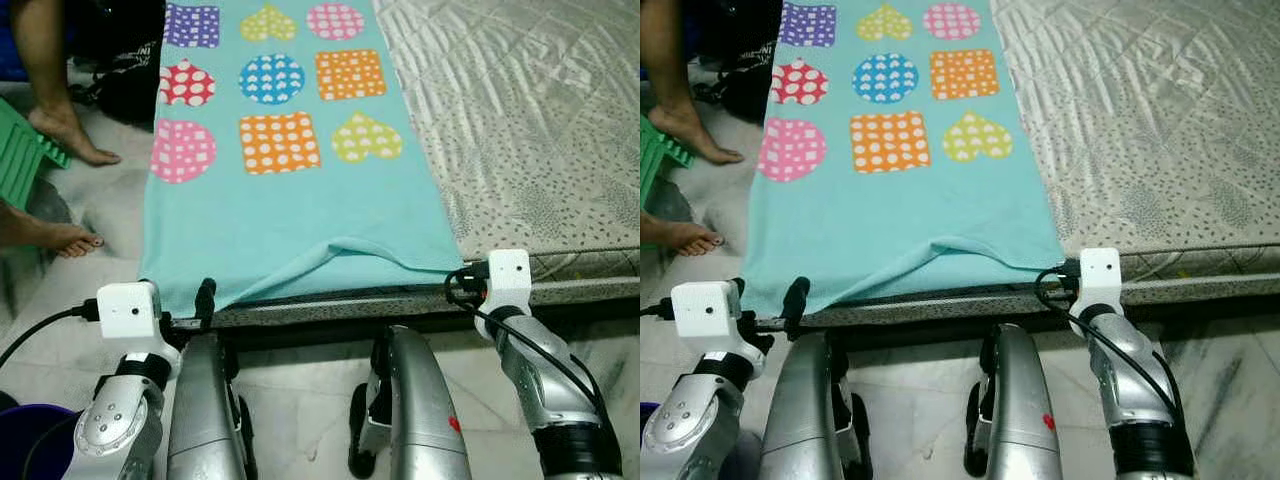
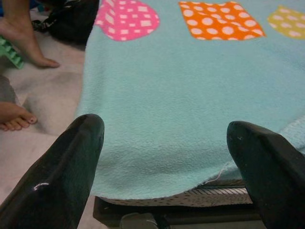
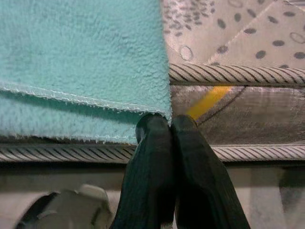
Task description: Clean up the room
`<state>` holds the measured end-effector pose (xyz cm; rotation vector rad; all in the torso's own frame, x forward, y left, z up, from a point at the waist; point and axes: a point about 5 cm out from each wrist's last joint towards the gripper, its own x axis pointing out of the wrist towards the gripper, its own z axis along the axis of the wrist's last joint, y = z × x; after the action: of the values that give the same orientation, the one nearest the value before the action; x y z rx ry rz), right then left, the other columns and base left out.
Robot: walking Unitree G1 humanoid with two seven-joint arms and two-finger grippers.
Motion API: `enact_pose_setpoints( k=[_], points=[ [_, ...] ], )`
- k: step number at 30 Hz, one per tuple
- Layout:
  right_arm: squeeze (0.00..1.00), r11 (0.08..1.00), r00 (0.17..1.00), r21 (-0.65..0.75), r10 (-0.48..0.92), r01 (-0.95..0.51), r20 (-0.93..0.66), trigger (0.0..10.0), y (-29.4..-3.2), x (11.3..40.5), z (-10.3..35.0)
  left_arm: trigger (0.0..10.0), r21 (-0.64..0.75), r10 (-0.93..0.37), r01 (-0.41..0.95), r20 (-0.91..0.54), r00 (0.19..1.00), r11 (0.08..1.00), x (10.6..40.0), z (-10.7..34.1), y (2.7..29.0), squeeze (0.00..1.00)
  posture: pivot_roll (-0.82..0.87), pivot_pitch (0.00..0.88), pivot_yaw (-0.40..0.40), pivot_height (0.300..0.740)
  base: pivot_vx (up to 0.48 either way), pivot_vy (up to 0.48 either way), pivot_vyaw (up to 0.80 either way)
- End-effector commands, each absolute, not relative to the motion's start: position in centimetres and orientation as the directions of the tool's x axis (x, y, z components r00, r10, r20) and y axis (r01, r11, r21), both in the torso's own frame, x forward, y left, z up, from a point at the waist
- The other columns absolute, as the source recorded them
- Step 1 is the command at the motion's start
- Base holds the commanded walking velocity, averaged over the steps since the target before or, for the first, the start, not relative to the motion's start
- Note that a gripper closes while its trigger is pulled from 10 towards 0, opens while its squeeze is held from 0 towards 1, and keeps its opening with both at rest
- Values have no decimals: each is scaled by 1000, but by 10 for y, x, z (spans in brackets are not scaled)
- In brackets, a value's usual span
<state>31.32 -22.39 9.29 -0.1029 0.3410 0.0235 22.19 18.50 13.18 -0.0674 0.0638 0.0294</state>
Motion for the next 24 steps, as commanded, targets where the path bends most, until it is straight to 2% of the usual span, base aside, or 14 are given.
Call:
enact_pose_setpoints(
  k=[1, 2, 3, 4, 5, 6, 13, 21, 24],
  points=[
    [0, 992, 927, -120, -23, -24, -375, 0, -234, 307, 84, 10000, -62, 34, -40, -91, 995, 997, 218, 125, 188, 0, 91, 260, -39, 550, 0, 0, 0],
    [0, 991, 921, -134, -26, -29, -389, 2902, -236, 306, 82, 10000, -63, 36, -42, -93, 995, 997, 217, 125, 188, 0, 89, 258, -40, 550, 0, 0, 0],
    [0, 989, 917, -145, -29, -32, -399, 2902, -238, 304, 81, 10000, -63, 37, -43, -94, 995, 997, 217, 125, 189, 0, 89, 258, -40, 550, 0, 0, 0],
    [0, 985, 909, -169, -36, -38, -416, 10000, -240, 302, 78, 10000, -64, 37, -43, -95, 995, 997, 217, 124, 188, 0, 88, 258, -40, 550, 0, 0, 0],
    [0, 982, 904, -186, -42, -42, -426, 10000, -241, 300, 77, 10000, -65, 37, -43, -95, 995, 997, 217, 124, 188, 0, 88, 258, -40, 550, 0, 0, 0],
    [1000, 978, 903, -204, -44, -49, -427, 10000, -242, 299, 76, 10000, -67, 35, -42, -96, 995, 997, 218, 124, 187, 0, 86, 254, -39, 550, 0, 0, 0],
    [1000, 942, 902, -336, -138, -8, -409, 10000, -248, 299, 80, 10000, -71, 28, -35, -94, 995, 997, 222, 123, 186, 0, 83, 238, -41, 550, 0, 0, 0],
    [1000, 932, 925, -361, -146, 10, -352, 10000, -243, 307, 93, 10000, -92, -7, -2, -95, 995, 996, 223, 122, 181, 0, 84, 227, -48, 550, 0, 0, 0],
    [1000, 939, 934, -337, -175, 64, -311, 10000, -238, 302, 99, 10000, -95, -11, 2, -95, 995, 996, 223, 121, 180, 0, 82, 218, -50, 550, 0, 0, 0]
  ],
)
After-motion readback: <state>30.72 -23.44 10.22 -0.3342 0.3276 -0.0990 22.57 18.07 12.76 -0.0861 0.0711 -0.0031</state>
